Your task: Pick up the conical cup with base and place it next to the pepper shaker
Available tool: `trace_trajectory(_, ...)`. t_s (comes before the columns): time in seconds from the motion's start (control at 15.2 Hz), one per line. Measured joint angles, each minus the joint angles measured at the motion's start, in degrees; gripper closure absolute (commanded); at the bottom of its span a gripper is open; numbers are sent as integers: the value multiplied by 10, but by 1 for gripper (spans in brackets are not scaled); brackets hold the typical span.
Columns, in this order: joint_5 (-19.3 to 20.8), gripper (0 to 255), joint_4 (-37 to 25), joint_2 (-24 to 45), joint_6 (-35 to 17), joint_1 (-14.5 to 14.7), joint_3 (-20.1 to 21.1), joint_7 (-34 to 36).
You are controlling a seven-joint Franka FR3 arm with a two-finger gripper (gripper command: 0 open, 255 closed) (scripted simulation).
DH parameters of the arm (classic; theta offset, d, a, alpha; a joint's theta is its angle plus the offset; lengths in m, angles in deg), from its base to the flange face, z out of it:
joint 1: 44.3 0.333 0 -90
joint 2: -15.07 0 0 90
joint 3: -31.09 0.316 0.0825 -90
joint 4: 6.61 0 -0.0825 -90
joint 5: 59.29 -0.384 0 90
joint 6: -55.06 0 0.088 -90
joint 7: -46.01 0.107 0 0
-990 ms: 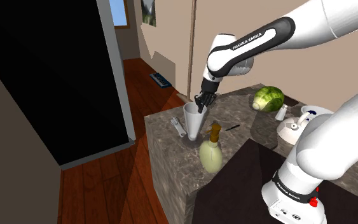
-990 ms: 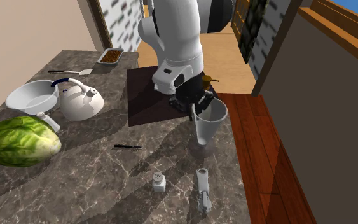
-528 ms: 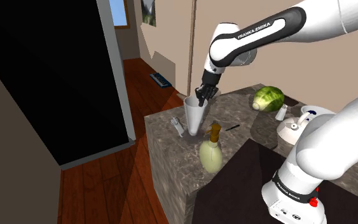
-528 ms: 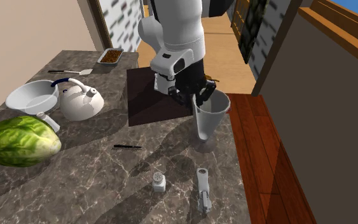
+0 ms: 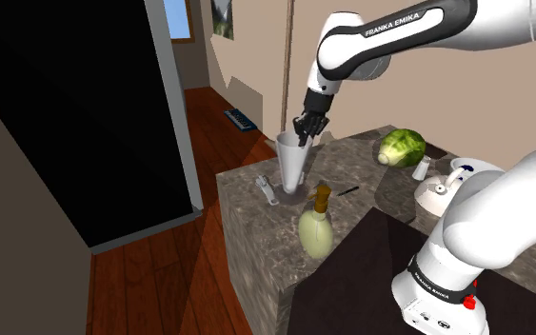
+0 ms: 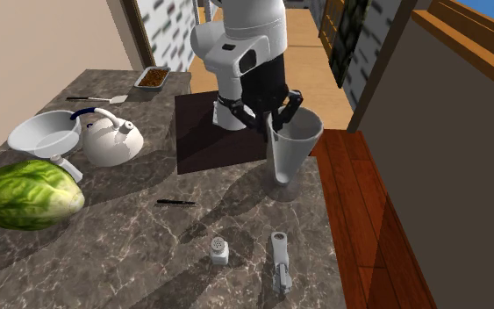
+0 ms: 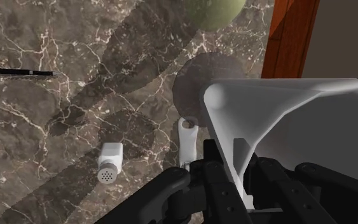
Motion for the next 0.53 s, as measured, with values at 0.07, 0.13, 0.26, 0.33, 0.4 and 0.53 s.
trace_trajectory(0.07,1,255,-5,-2,8,-1,-1,0)
trace_trajectory(0.13,2,255,-9,-5,14,-1,0,2)
trace_trajectory(0.26,3,255,-19,-12,30,-1,0,5)
trace_trajectory(0.33,4,255,-25,-13,37,-1,0,6)
trace_trajectory(0.4,4,255,-34,-14,47,-1,2,10)
trace_trajectory(0.53,5,255,-47,-17,62,-1,2,12)
